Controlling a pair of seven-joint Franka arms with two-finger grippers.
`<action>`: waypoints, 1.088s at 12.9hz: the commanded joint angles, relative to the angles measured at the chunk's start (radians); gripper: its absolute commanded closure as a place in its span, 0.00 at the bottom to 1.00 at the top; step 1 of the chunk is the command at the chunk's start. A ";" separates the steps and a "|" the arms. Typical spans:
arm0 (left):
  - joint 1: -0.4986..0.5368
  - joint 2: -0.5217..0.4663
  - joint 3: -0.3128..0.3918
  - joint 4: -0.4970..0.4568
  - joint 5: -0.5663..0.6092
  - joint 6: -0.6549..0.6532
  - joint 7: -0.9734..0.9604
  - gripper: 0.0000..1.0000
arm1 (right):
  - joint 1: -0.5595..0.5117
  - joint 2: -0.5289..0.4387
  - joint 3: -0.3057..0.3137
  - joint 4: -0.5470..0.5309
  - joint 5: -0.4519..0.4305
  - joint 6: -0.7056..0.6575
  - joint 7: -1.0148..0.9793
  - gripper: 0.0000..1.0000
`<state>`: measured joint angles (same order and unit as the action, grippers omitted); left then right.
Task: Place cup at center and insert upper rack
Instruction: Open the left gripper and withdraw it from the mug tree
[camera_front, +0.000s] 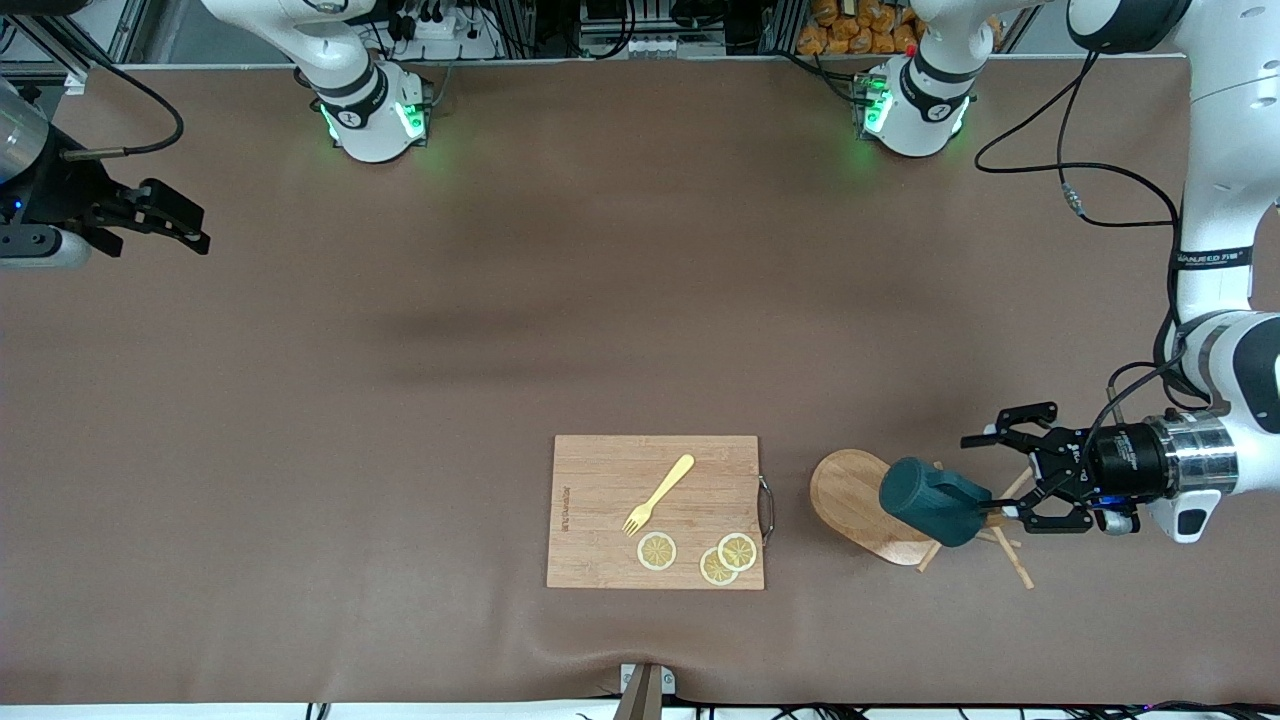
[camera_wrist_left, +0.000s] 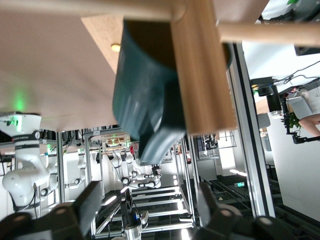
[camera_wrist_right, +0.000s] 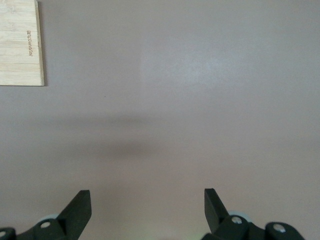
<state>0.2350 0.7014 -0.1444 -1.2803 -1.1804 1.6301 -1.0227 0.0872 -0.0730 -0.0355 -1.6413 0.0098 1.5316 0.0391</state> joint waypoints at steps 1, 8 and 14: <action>0.012 -0.063 -0.011 -0.005 -0.015 -0.021 -0.063 0.00 | 0.000 -0.027 0.000 -0.015 0.012 -0.005 0.007 0.00; 0.004 -0.236 -0.004 -0.004 0.013 -0.056 -0.097 0.00 | -0.006 -0.033 -0.001 -0.017 0.012 -0.010 0.001 0.00; -0.009 -0.425 -0.138 -0.011 0.371 -0.096 -0.079 0.00 | -0.004 -0.033 -0.001 -0.018 0.012 -0.011 0.004 0.00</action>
<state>0.2252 0.3510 -0.2476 -1.2575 -0.9082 1.5555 -1.1079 0.0866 -0.0810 -0.0376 -1.6426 0.0109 1.5235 0.0391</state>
